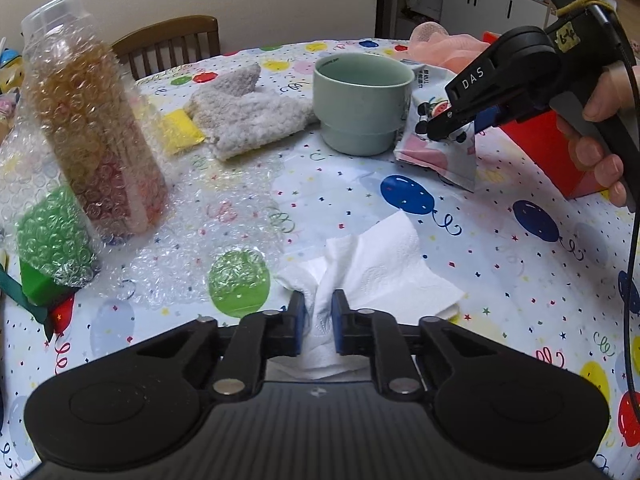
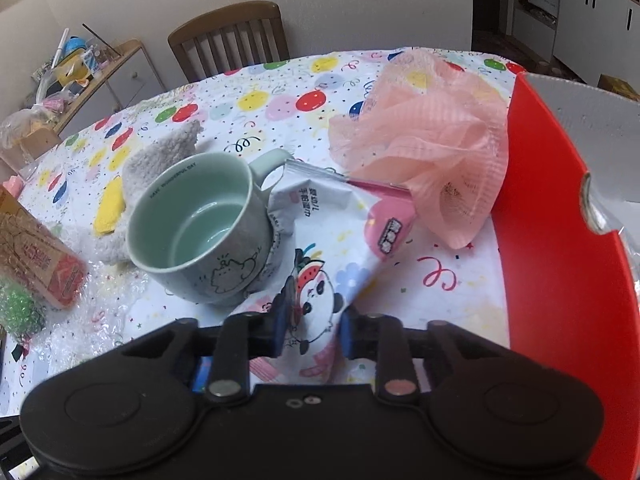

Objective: Organize soft objects
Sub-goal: 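Grasp the white tissue with the left tool while the right tool grasps the panda snack packet, then carry the tissue and snack packet with both tools into the shoebox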

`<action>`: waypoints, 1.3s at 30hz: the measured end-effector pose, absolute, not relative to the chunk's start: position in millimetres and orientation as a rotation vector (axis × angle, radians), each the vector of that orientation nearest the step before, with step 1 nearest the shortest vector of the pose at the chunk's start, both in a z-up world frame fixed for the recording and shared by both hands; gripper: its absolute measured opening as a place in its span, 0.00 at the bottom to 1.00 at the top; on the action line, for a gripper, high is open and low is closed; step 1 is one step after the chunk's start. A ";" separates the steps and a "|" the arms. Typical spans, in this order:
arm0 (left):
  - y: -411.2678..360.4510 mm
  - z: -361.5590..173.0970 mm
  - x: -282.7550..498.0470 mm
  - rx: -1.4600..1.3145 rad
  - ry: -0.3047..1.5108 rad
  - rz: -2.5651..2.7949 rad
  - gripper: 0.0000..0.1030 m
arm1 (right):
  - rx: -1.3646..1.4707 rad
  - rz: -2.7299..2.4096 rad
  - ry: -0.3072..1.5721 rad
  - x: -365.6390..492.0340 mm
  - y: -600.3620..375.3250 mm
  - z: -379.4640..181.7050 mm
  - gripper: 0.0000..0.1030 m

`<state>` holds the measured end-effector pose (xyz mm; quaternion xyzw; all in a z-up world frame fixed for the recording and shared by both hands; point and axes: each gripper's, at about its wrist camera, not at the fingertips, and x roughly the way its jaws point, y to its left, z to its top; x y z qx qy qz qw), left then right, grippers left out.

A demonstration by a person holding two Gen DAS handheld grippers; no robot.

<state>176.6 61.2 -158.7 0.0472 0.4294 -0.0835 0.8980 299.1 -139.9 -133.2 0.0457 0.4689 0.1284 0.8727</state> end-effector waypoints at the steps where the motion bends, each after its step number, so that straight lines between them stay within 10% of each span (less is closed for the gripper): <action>1: 59.9 -158.5 176.6 0.102 0.890 -0.174 0.09 | 0.096 0.266 0.972 297.9 -139.9 -131.4 0.17; 39: 58.2 -88.6 150.0 -0.079 0.779 -0.111 0.08 | 0.117 0.626 0.966 186.4 -194.4 -34.6 0.12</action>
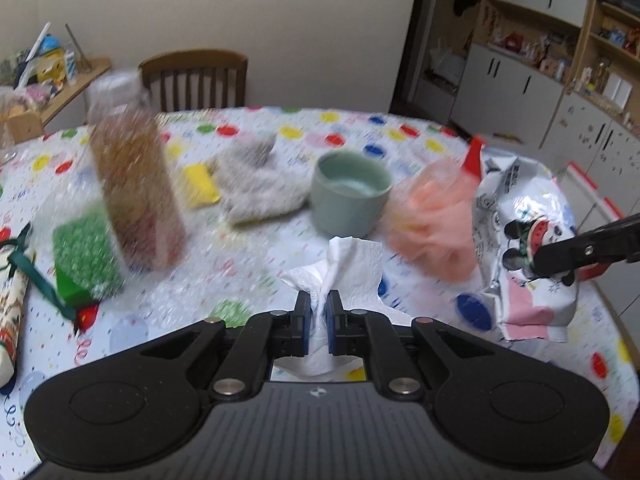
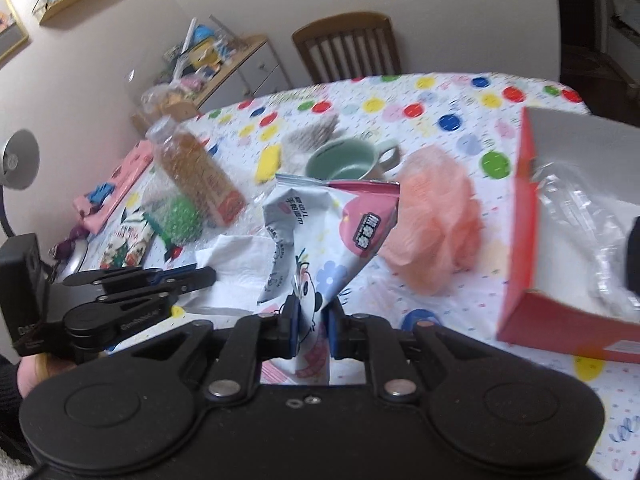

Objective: Organize soft objects
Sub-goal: 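Carry the tissue and snack packet with both tools into the shoebox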

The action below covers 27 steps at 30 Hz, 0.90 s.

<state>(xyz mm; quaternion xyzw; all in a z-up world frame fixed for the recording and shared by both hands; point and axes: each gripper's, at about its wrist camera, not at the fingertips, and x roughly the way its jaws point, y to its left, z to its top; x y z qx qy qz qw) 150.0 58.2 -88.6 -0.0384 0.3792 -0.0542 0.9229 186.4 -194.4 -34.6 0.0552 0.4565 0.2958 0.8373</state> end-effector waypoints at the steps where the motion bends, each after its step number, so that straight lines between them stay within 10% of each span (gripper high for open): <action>1: 54.7 -83.5 150.3 -0.082 0.769 -0.119 0.08 | 0.121 0.618 0.959 186.1 -199.8 -31.3 0.12; 27: -110.3 -15.3 211.6 -0.046 0.620 -0.327 0.08 | 0.180 0.379 0.829 226.7 -379.4 6.0 0.12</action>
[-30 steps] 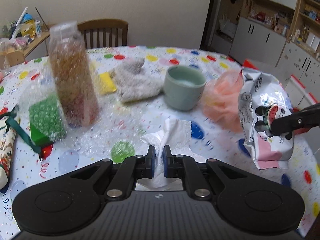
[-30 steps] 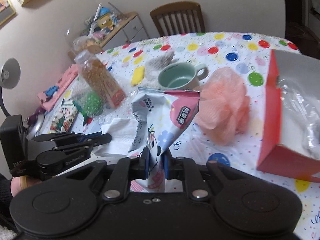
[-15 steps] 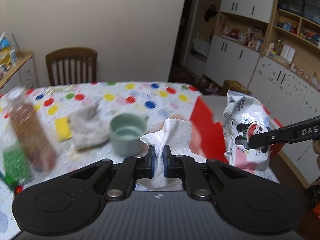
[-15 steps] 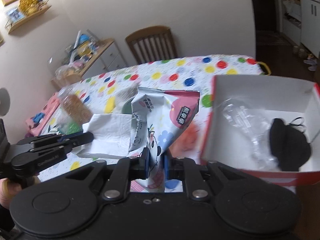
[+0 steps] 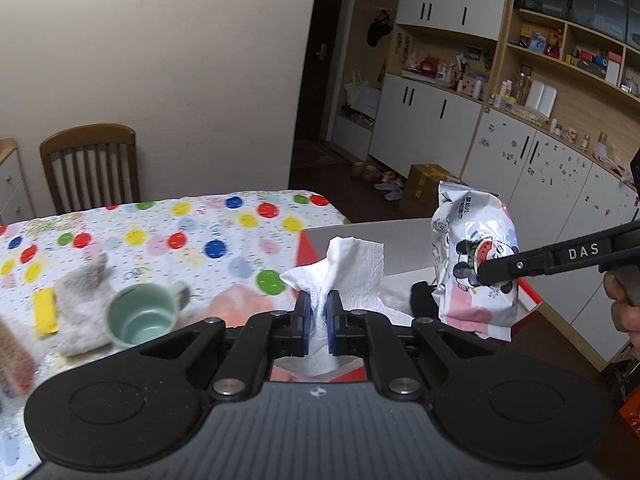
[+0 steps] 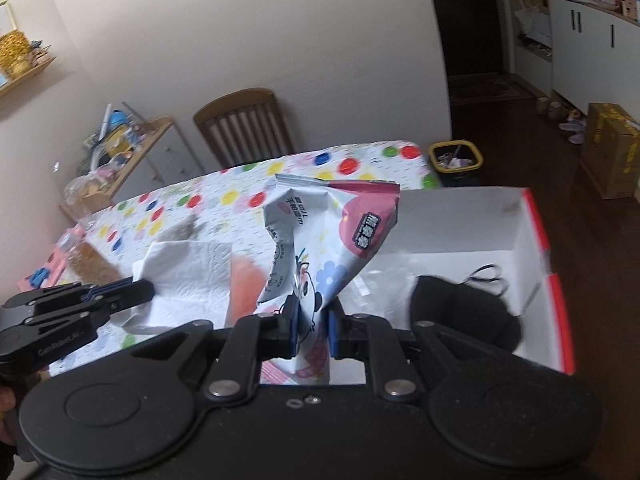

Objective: Organize soft objects
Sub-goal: 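Carry the tissue and snack packet with both tools into the shoebox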

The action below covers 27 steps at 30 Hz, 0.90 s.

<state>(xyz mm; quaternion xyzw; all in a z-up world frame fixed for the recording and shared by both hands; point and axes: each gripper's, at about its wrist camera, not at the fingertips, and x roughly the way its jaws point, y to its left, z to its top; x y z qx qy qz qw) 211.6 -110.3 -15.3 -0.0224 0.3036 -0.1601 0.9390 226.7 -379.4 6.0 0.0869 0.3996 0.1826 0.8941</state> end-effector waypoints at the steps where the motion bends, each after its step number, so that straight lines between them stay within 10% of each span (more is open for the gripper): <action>1: -116.9 -15.9 214.9 -0.044 0.624 -0.331 0.08 | 0.178 0.371 0.829 229.8 -385.5 5.2 0.12; 27: -248.0 -63.8 318.7 0.105 0.783 -0.328 0.08 | 0.081 0.312 0.991 287.6 -457.1 -60.8 0.13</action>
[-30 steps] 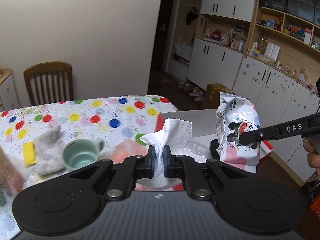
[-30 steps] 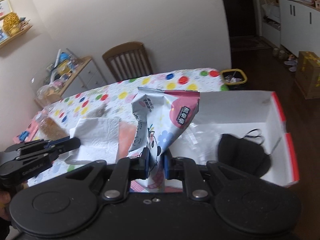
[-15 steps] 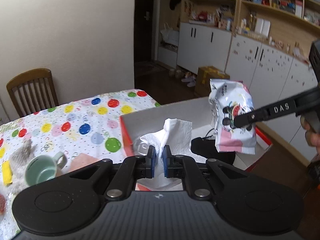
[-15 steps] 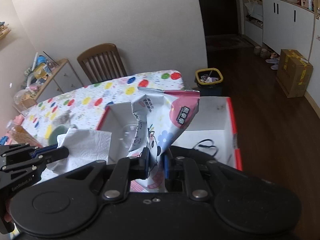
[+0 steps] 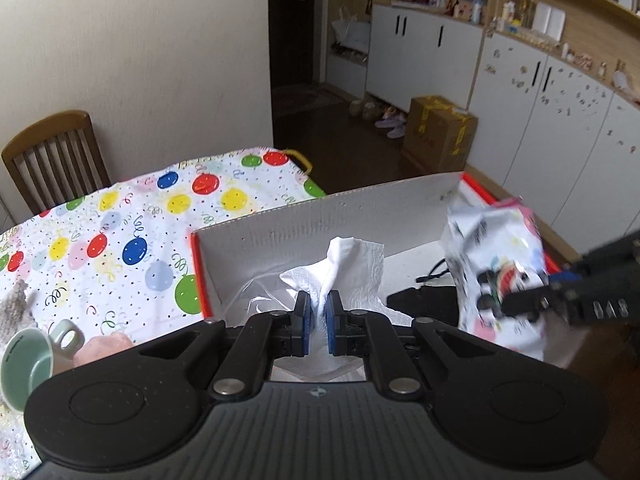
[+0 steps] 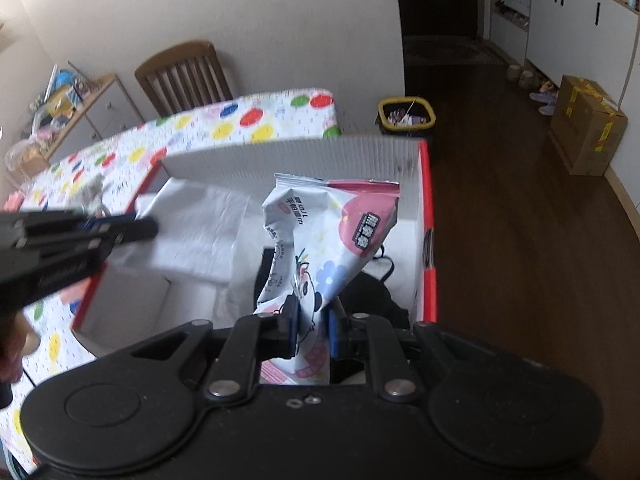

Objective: Organize soft objects
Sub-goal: 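Carry the tissue and snack packet with both tools into the shoebox, then open both tools to release the tissue and packet in the box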

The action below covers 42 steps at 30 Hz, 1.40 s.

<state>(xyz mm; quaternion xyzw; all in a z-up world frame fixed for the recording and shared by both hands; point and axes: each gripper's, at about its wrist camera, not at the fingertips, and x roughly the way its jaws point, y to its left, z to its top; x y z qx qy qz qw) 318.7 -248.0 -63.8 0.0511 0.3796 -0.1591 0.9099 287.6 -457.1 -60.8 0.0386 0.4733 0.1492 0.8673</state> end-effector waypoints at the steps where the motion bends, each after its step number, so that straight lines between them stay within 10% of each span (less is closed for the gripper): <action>1: -251.1 -67.3 324.2 0.108 0.793 -0.320 0.08 | 0.078 0.317 0.999 289.2 -457.1 -63.6 0.13; 33: -281.1 -115.0 366.9 0.161 1.004 -0.286 0.13 | -0.015 0.315 1.045 304.9 -445.4 -91.3 0.24; 36: -279.6 -112.7 366.1 0.148 1.002 -0.288 0.25 | -0.032 0.318 1.038 302.5 -444.0 -88.7 0.29; 39: -279.1 -109.1 363.6 0.140 0.991 -0.288 0.58 | -0.043 0.322 1.028 299.2 -443.2 -85.1 0.35; 42: -277.5 -103.8 359.0 0.134 0.962 -0.285 0.67 | -0.071 0.314 0.994 292.5 -442.4 -79.3 0.63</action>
